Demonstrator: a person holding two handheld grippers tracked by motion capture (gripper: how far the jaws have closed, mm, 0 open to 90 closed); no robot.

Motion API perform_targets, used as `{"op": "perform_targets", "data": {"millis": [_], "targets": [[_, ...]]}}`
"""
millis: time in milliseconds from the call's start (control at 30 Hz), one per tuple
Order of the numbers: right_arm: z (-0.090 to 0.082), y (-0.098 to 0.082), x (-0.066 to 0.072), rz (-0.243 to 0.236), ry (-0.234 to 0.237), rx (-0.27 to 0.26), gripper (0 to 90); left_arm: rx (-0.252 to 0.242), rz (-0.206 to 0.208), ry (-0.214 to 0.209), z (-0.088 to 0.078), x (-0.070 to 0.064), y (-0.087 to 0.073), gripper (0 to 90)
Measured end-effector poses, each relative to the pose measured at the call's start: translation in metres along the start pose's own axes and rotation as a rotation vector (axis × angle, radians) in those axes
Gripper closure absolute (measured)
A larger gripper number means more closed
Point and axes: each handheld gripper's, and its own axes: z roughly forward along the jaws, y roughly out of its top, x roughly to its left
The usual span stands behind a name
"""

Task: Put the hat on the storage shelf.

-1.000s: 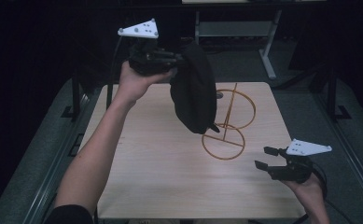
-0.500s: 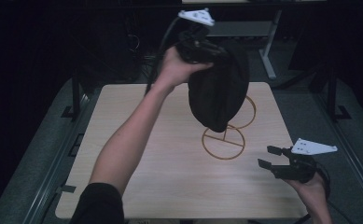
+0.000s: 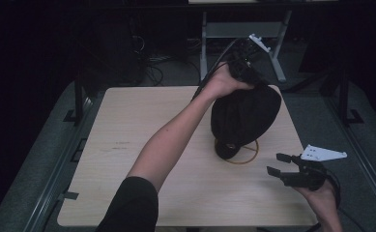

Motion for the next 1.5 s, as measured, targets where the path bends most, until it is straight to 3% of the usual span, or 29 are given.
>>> {"op": "perform_targets", "data": {"millis": [233, 600, 1500], "targets": [[-0.003, 0.000, 0.001, 0.000, -0.004, -0.011, 30.4, 0.011, 0.013, -0.007, -0.007, -0.006, -0.002, 54.2], [-0.002, 0.000, 0.001, -0.003, -0.007, -0.003, 29.5, -0.012, 0.013, -0.004, -0.026, -0.010, -0.006, 53.0], [0.000, -0.003, 0.002, 0.007, -0.020, 0.013, 27.3, -0.045, -0.044, 0.021, -0.060, -0.001, -0.024, 48.5]]}}
